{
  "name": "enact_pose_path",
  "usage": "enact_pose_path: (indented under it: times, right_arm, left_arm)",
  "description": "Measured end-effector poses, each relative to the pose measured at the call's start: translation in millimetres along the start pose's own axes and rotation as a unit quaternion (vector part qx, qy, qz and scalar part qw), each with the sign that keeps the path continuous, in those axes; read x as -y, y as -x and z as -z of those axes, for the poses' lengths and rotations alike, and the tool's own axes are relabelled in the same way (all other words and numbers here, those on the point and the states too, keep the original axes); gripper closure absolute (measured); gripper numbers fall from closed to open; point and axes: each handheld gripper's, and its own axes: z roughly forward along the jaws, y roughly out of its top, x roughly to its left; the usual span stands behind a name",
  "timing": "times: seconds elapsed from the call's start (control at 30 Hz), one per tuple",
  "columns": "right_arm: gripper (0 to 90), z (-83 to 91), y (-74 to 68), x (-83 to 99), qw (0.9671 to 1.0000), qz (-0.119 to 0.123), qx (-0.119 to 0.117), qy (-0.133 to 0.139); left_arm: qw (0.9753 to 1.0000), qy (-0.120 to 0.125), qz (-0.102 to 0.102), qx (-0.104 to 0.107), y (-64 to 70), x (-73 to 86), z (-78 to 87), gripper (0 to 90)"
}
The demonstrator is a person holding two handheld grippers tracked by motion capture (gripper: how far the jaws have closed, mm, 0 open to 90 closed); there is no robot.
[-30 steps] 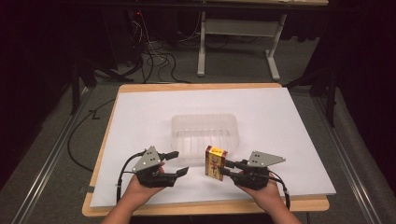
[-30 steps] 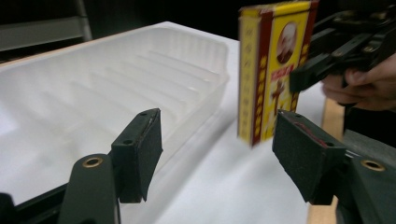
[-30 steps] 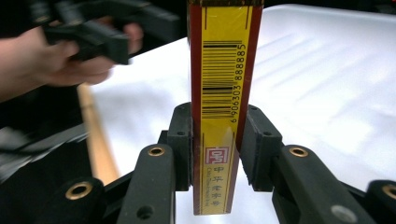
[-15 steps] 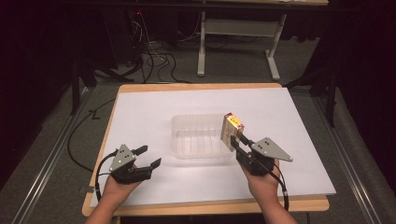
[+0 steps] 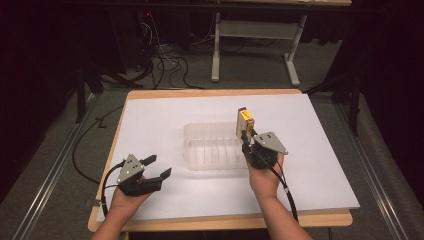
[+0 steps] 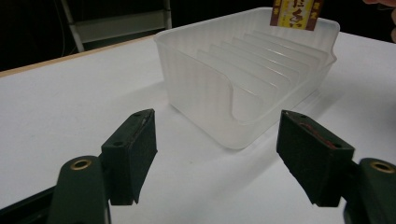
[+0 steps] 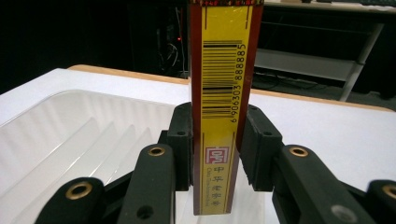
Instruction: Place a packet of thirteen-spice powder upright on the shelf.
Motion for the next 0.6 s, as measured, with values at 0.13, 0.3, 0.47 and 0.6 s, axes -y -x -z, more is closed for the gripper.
enact_pose_path:
  times: [0.13, 0.3, 0.47, 0.6]
  right_arm:
    - [68.6, -6.8, -6.1, 1.6, 0.9999, -0.007, 0.011, -0.003]
    - [68.6, -13.2, -11.8, 5.2, 0.9996, -0.021, 0.018, -0.007]
    - [68.6, -18.9, -13.9, 7.9, 0.9989, -0.031, 0.034, -0.01]
    - [68.6, -22.4, -15.4, 9.7, 0.9984, -0.038, 0.041, -0.007]
  left_arm:
    - [1.0, -0.003, -0.004, 0.001, 0.3, 0.2, -0.2, 29.5]
    - [1.0, -0.001, -0.007, 0.003, 1.5, -0.2, 0.9, 29.7]
    - [1.0, -0.003, -0.007, 0.003, 2.0, -0.1, 0.7, 30.1]
    - [0.9999, -0.004, -0.009, 0.004, 2.4, 0.0, 0.9, 30.4]
